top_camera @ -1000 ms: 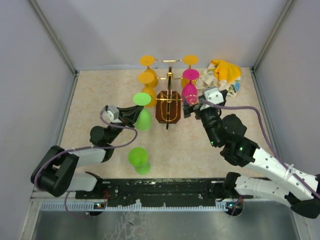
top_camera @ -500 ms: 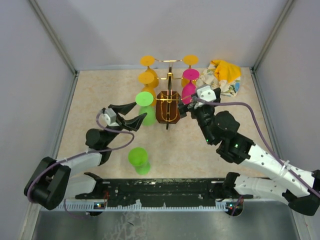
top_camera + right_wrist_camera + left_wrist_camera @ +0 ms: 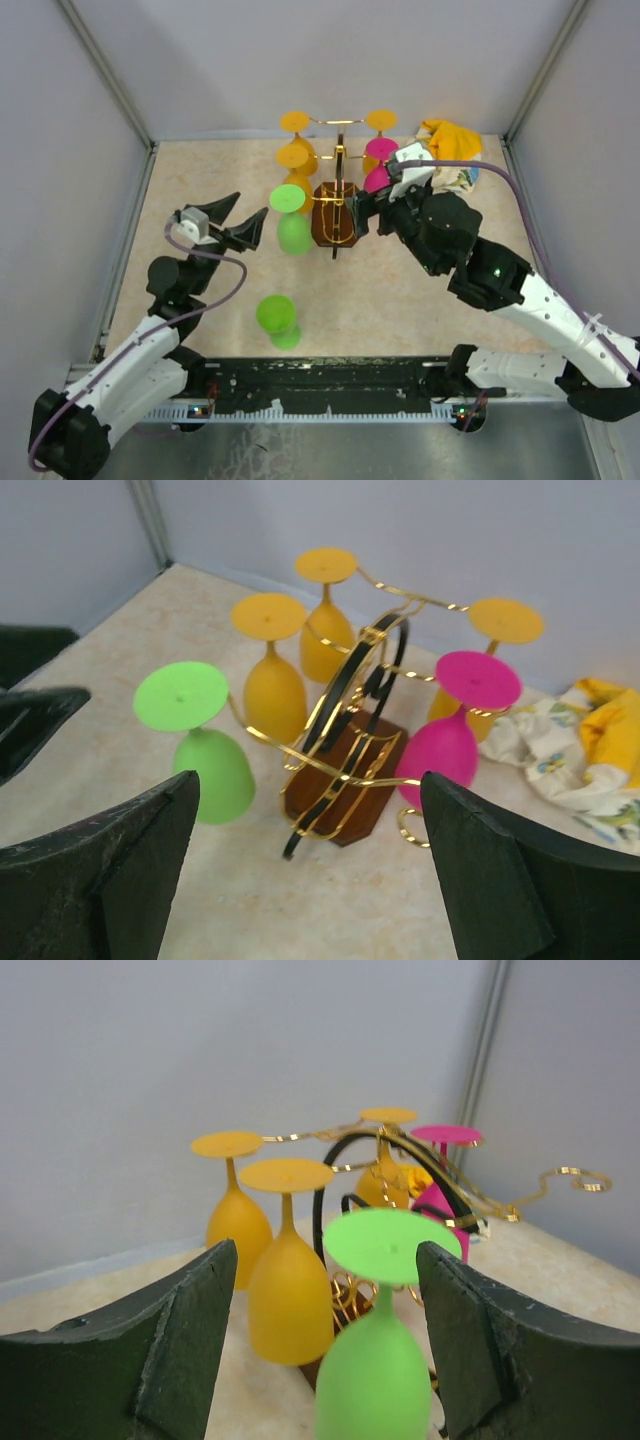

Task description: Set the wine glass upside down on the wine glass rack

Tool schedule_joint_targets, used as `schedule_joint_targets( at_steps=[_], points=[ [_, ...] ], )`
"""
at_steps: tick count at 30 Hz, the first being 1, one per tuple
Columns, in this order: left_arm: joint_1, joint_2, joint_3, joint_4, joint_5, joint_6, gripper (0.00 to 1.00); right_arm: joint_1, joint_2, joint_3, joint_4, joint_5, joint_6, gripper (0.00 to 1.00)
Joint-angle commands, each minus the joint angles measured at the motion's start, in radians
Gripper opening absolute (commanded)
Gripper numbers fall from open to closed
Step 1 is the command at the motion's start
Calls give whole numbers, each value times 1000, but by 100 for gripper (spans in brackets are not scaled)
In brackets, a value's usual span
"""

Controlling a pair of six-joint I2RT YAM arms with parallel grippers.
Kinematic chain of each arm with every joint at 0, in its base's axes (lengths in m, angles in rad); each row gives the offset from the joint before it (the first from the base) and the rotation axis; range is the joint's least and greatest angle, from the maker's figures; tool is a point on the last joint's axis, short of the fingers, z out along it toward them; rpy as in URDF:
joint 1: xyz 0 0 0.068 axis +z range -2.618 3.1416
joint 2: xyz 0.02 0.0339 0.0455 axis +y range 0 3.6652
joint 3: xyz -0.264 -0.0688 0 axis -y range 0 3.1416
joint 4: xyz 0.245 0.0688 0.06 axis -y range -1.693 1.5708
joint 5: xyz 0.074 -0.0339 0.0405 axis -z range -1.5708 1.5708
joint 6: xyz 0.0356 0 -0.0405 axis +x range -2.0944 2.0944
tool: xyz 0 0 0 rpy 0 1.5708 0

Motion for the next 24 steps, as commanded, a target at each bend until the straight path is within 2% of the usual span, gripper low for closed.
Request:
schedule_joint_targets(
  at_steps=[1, 5, 14, 21, 24],
  points=[
    [-2, -49, 143, -287, -129, 1, 78, 7, 39, 52, -250, -188, 233, 88],
    [-2, -13, 298, -460, -165, -38, 77, 23, 57, -3, -245, -313, 342, 81],
    [-2, 179, 603, -775, -206, -179, 76, 124, 105, -70, -236, -371, 452, 69],
    [-2, 198, 656, -838, -214, -215, 76, 197, 179, -128, -160, -372, 482, 66],
    [-2, 194, 669, -864, -229, -222, 76, 224, 247, -113, -145, -349, 487, 59]
  ],
)
